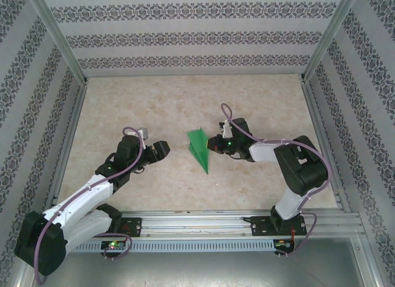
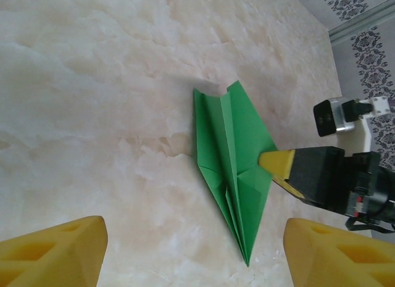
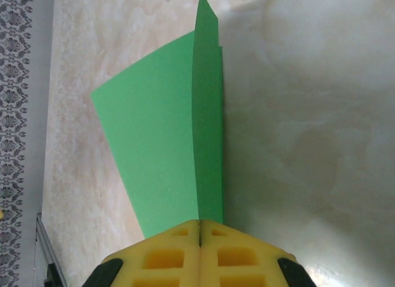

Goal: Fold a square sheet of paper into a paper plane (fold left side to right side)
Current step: Turn over the paper plane at the center of the table.

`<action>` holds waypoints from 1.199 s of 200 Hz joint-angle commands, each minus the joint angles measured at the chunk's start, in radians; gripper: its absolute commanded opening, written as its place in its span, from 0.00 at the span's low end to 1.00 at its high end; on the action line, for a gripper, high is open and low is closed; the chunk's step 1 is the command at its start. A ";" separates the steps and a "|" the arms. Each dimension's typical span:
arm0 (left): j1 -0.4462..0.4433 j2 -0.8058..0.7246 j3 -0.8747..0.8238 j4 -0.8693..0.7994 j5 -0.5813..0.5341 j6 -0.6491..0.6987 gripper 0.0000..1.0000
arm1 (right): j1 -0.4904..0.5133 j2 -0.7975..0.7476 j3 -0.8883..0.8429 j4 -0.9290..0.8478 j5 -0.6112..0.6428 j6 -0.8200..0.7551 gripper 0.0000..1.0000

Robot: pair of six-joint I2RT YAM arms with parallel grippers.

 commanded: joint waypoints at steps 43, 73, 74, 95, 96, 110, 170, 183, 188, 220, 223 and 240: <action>0.023 0.020 0.036 0.043 0.008 0.004 0.75 | -0.006 0.029 0.007 0.047 0.018 -0.018 0.00; 0.024 0.028 0.039 0.043 0.006 0.007 0.75 | -0.006 0.020 0.001 0.010 0.048 -0.035 0.03; 0.024 0.029 0.040 0.043 0.006 0.007 0.75 | -0.006 0.019 0.001 0.009 0.050 -0.036 0.03; 0.024 0.032 0.039 0.043 0.007 0.006 0.75 | -0.006 0.011 -0.008 -0.014 0.080 -0.040 0.04; 0.024 0.031 0.039 0.043 0.006 0.005 0.75 | -0.006 0.010 -0.008 -0.016 0.082 -0.040 0.04; 0.024 0.031 0.039 0.043 0.005 0.005 0.75 | -0.009 0.005 -0.012 -0.031 0.100 -0.041 0.05; 0.025 0.034 0.037 0.045 0.009 0.002 0.75 | -0.008 -0.004 -0.010 -0.035 0.085 -0.046 0.13; 0.025 0.035 0.037 0.044 0.008 0.003 0.75 | -0.008 -0.004 -0.009 -0.035 0.082 -0.046 0.15; 0.025 0.035 0.038 0.044 0.008 0.004 0.75 | -0.008 -0.006 -0.009 -0.035 0.082 -0.046 0.16; 0.025 0.036 0.040 0.039 0.007 0.008 0.76 | -0.008 -0.015 -0.009 -0.053 0.095 -0.053 0.23; 0.026 0.036 0.040 0.038 0.006 0.008 0.76 | -0.008 -0.017 -0.009 -0.054 0.096 -0.055 0.24; 0.026 0.036 0.041 0.035 0.004 0.010 0.76 | -0.007 -0.026 -0.010 -0.064 0.104 -0.060 0.27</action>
